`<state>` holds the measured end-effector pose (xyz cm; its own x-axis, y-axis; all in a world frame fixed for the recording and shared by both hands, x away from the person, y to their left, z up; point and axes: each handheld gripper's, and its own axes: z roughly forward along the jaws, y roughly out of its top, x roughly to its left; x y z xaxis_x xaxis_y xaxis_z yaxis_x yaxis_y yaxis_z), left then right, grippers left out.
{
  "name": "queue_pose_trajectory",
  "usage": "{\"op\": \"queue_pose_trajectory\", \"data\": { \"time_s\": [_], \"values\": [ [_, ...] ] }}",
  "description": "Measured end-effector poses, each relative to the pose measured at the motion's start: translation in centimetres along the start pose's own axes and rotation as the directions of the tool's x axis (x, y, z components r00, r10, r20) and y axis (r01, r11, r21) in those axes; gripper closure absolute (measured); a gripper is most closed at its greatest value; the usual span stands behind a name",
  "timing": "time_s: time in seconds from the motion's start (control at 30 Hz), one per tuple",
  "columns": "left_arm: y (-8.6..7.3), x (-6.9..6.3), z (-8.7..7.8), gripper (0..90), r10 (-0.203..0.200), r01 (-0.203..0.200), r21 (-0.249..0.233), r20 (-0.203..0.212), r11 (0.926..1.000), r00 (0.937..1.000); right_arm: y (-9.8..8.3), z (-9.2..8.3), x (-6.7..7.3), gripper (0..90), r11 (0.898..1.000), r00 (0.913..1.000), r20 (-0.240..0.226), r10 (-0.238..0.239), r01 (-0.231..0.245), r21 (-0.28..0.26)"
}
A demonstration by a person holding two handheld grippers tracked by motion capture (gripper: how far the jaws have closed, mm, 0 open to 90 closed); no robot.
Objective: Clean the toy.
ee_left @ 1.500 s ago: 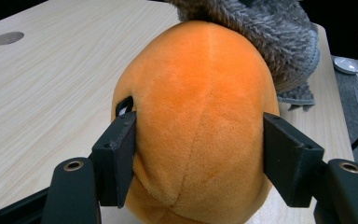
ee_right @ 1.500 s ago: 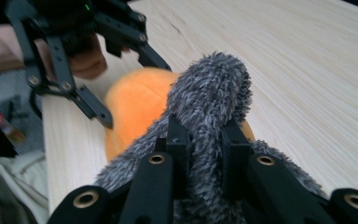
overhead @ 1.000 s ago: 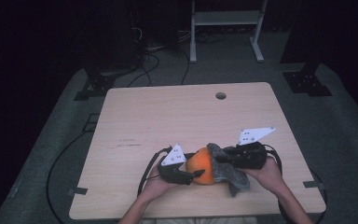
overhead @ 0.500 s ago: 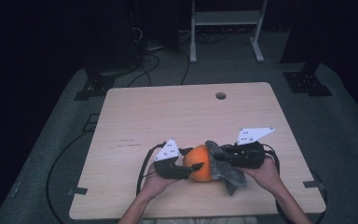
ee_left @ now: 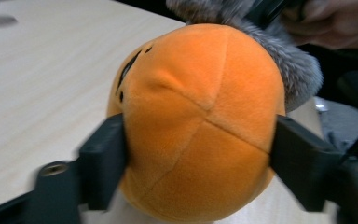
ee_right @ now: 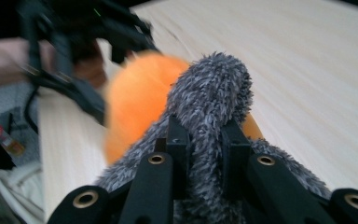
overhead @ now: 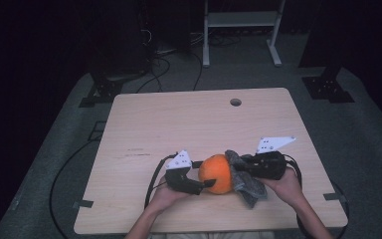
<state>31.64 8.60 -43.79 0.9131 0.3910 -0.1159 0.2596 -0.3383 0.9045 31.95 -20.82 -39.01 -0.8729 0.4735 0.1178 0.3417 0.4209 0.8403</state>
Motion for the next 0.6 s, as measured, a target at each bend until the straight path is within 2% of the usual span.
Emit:
{"op": "queue_pose_trajectory", "data": {
  "time_s": [0.07,0.13,0.17,0.23,0.27,0.3,0.33,0.4,0.43,0.47,0.5,0.53,0.57,0.6],
  "values": [
    [0.2,-0.3,0.0,35.3,0.007,-0.007,-0.01,-0.023,0.9999,0.9997,0.8,-0.1,0.7,76.9,0.999,0.9996,-0.01,-0.027,0.026,-0.029],
    [0.6,-0.3,-0.5,37.5,0.017,-0.018,-0.025,-0.026,0.9995,0.9995,1.4,-0.1,1.1,76.9,0.997,0.9986,-0.038,-0.038,0.036,-0.061],
    [0.7,-0.2,-0.8,37.6,0.017,-0.018,-0.03,-0.026,0.9994,0.9995,1.6,0.0,1.2,76.9,0.997,0.9984,-0.034,-0.045,0.043,-0.064],
    [0.9,-0.1,-1.3,37.9,0.027,-0.029,-0.037,-0.037,0.9989,0.9989,1.2,0.3,1.0,76.9,0.998,0.999,-0.034,-0.029,0.027,-0.06],
    [1.0,0.1,-1.7,37.9,0.027,-0.03,-0.043,-0.053,0.9986,0.9982,0.3,1.0,0.4,76.9,1.0,1.0,-0.005,-0.004,0.004,-0.028],
    [1.0,0.1,-1.7,37.9,0.027,-0.03,-0.043,-0.053,0.9986,0.9982,0.3,1.0,0.4,76.9,1.0,1.0,-0.005,-0.004,0.004,-0.028],
    [0.9,0.1,-1.7,38.1,0.024,-0.026,-0.041,-0.058,0.9988,0.998,-0.5,1.4,0.0,76.9,0.999,0.9991,-0.013,0.04,-0.04,-0.03],
    [1.0,0.0,-1.5,38.3,0.035,-0.037,-0.033,-0.068,0.9988,0.9971,-0.5,1.4,0.0,76.9,0.999,0.999,-0.01,0.043,-0.043,-0.032],
    [1.1,-0.1,-1.5,38.3,0.035,-0.037,-0.027,-0.073,0.9989,0.9967,-0.1,1.3,0.3,76.9,0.999,0.9997,-0.003,0.026,-0.026,-0.041],
    [1.2,-0.1,-1.5,38.3,0.039,-0.041,-0.023,-0.078,0.9989,0.9962,0.6,0.8,1.0,76.9,0.997,0.9994,-0.034,0.006,-0.009,-0.072],
    [1.2,-0.2,-1.5,38.3,0.038,-0.04,-0.022,-0.079,0.9989,0.9962,0.6,0.8,1.0,76.9,0.997,0.9994,-0.034,0.006,-0.009,-0.072],
    [1.3,-0.4,-1.4,38.1,0.052,-0.054,-0.018,-0.072,0.9984,0.996,1.2,0.9,1.7,76.9,0.997,0.9988,-0.037,-0.033,0.03,-0.074],
    [1.3,-0.4,-1.4,37.6,0.052,-0.054,-0.018,-0.072,0.9984,0.996,1.2,0.9,1.7,76.9,0.997,0.9988,-0.037,-0.033,0.03,-0.074],
    [1.3,-0.5,-1.3,37.6,0.062,-0.063,-0.011,-0.068,0.998,0.9958,1.3,1.1,2.0,76.9,0.997,0.9984,-0.017,-0.055,0.054,-0.051]
  ]
}}
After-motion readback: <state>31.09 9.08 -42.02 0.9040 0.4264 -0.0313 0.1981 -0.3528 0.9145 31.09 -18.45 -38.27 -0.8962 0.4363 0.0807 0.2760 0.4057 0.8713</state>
